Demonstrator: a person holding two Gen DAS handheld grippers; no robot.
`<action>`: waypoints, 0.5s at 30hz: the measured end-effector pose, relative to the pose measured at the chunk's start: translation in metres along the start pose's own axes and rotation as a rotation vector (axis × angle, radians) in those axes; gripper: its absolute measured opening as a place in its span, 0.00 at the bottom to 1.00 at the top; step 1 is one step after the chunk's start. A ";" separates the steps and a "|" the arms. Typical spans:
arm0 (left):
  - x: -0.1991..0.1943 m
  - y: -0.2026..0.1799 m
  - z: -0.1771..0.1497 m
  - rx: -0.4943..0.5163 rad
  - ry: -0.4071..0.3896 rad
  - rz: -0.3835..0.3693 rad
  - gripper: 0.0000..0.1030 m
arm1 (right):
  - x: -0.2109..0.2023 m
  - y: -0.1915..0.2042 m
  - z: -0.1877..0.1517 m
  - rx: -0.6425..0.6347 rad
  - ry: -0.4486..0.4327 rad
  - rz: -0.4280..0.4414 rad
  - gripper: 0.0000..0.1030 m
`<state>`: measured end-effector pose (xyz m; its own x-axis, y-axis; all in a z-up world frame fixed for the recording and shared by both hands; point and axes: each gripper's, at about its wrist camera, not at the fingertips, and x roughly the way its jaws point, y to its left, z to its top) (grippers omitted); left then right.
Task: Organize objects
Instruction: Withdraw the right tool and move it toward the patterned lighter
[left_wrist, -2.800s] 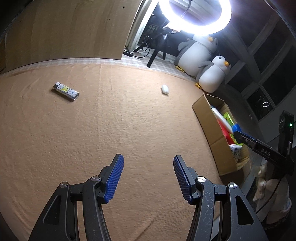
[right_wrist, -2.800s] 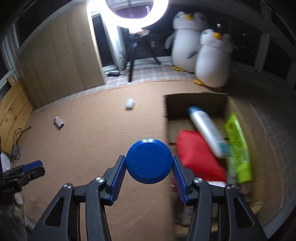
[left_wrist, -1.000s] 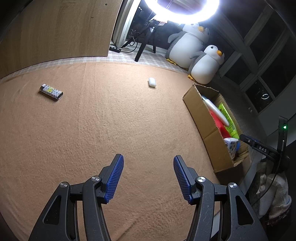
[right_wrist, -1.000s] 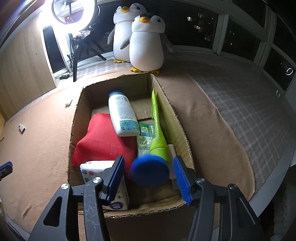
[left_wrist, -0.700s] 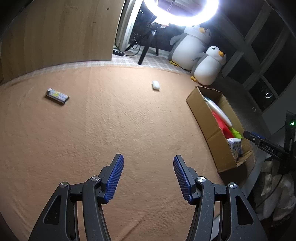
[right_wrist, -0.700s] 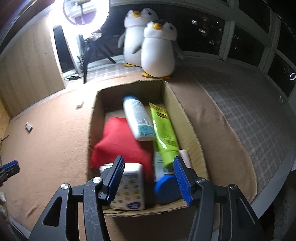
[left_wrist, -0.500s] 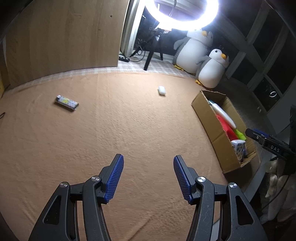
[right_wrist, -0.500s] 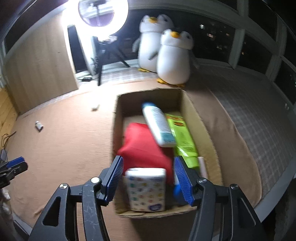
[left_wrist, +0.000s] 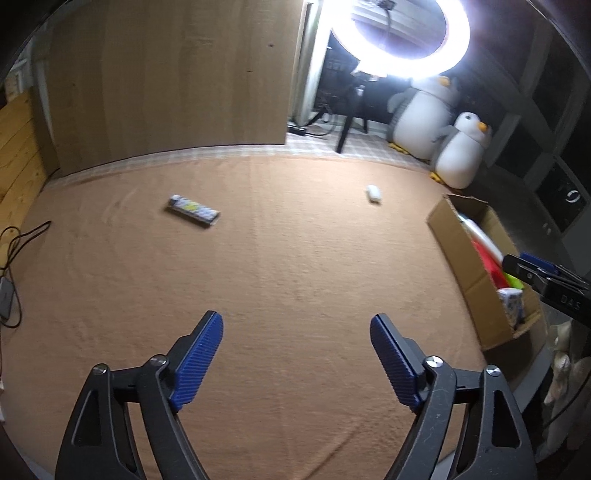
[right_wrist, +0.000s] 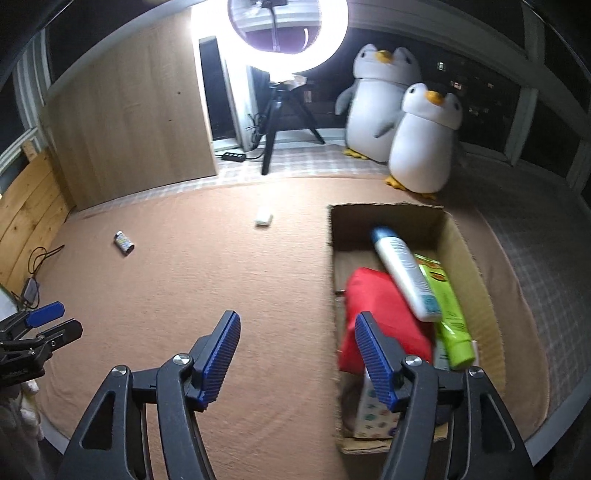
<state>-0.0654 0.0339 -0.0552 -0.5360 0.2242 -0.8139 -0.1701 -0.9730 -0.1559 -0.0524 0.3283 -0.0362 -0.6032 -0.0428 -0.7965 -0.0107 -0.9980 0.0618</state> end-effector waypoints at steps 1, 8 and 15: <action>0.001 0.006 0.001 -0.006 0.000 0.013 0.84 | 0.002 0.003 0.001 -0.001 0.001 0.005 0.61; 0.011 0.043 0.005 -0.035 0.007 0.074 0.84 | 0.015 0.025 0.004 -0.031 0.031 0.051 0.65; 0.022 0.078 0.023 -0.087 0.010 0.110 0.84 | 0.030 0.049 0.019 -0.055 0.051 0.126 0.65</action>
<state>-0.1094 -0.0361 -0.0722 -0.5392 0.1157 -0.8342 -0.0382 -0.9929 -0.1130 -0.0867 0.2790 -0.0459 -0.5553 -0.1684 -0.8144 0.1070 -0.9856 0.1309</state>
